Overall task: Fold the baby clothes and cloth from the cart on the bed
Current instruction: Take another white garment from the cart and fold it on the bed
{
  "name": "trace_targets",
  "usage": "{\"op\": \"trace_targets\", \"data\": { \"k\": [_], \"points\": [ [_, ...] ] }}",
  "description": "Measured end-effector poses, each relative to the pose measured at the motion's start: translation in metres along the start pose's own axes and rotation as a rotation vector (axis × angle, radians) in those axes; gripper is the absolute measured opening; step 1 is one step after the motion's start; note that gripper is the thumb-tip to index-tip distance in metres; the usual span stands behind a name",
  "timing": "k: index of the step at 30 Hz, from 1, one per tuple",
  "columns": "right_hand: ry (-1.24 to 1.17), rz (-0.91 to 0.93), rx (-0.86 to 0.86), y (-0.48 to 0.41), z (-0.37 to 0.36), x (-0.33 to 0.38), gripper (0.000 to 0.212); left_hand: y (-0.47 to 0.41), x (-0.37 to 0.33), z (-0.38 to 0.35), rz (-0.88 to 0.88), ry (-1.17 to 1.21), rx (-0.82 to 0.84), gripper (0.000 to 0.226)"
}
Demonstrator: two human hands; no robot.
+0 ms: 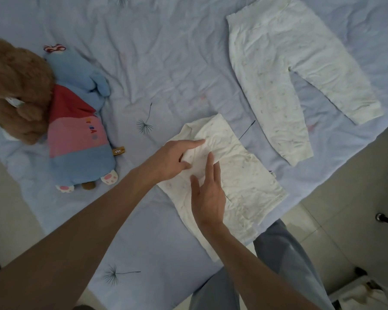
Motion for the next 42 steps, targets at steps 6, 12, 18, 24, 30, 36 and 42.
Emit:
{"op": "trace_targets", "data": {
  "k": [6, 12, 18, 24, 30, 36, 42],
  "points": [
    [-0.019, 0.014, -0.066, -0.015, 0.020, -0.002, 0.066, -0.014, -0.014, 0.002, -0.005, -0.001, -0.004, 0.083],
    [-0.055, -0.009, -0.103, -0.031, 0.042, -0.012, 0.066, -0.027, -0.045, 0.003, -0.017, -0.022, 0.000, 0.081],
    [-0.089, -0.031, -0.119, -0.051, 0.065, -0.026, 0.066, -0.047, -0.079, 0.002, -0.040, -0.063, -0.009, 0.085],
    [-0.085, -0.065, -0.151, -0.075, 0.087, -0.047, 0.066, -0.075, -0.104, -0.009, -0.054, -0.062, 0.016, 0.087],
    [-0.068, -0.086, -0.153, -0.093, 0.105, -0.068, 0.067, -0.103, -0.121, -0.017, -0.043, -0.077, 0.048, 0.095],
    [-0.065, -0.087, -0.149, -0.110, 0.117, -0.084, 0.066, -0.125, -0.134, -0.021, 0.011, -0.102, 0.065, 0.096],
    [-0.051, -0.135, -0.161, -0.134, 0.137, -0.102, 0.067, -0.143, -0.150, -0.025, 0.002, -0.028, 0.075, 0.096]
  ]
}}
Point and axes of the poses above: each hand's wrist, its own y-axis away from the middle knuckle, its own z-axis out of the back of the hand, x = y × z, the point moved 9 cm from there along -y, towards the middle knuckle, and after that the axes turned 14 degrees about z, right-handed, at the moved point
